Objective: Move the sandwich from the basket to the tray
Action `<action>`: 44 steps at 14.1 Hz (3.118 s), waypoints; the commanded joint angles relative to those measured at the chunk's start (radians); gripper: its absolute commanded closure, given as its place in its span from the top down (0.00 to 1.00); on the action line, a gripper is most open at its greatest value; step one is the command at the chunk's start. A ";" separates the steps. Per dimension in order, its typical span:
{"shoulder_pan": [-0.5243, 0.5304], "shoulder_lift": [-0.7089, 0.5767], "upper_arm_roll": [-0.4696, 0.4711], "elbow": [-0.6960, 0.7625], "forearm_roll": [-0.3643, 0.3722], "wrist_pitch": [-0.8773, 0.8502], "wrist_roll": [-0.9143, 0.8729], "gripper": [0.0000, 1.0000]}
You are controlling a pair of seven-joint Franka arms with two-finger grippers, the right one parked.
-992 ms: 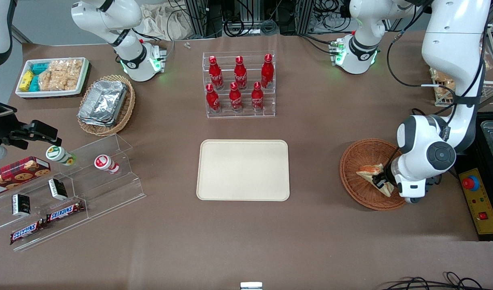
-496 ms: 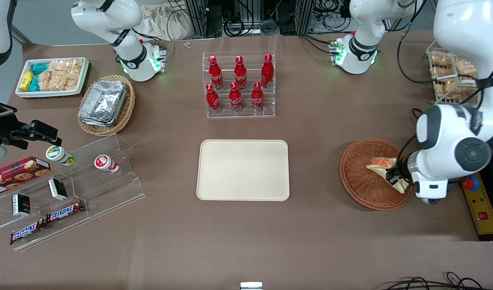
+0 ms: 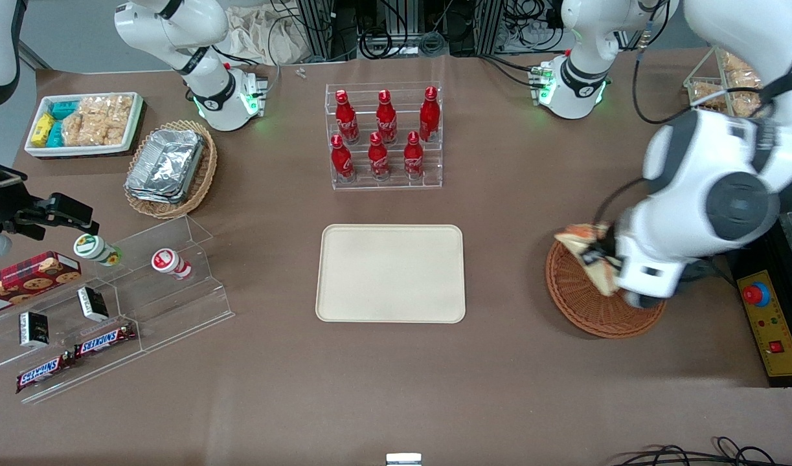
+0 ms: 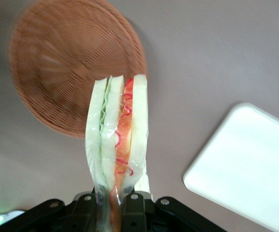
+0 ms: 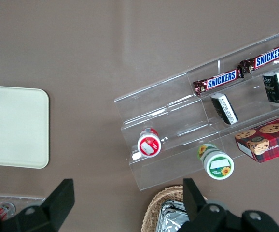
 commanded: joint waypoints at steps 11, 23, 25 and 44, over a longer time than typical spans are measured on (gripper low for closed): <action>-0.110 0.254 -0.211 -0.268 0.231 0.577 -0.039 0.00; -0.148 0.382 -0.209 -0.137 0.389 0.617 -0.141 1.00; -0.147 0.350 -0.200 -0.077 0.393 0.516 -0.177 1.00; 0.398 -0.207 -0.304 -0.459 0.200 0.355 0.224 1.00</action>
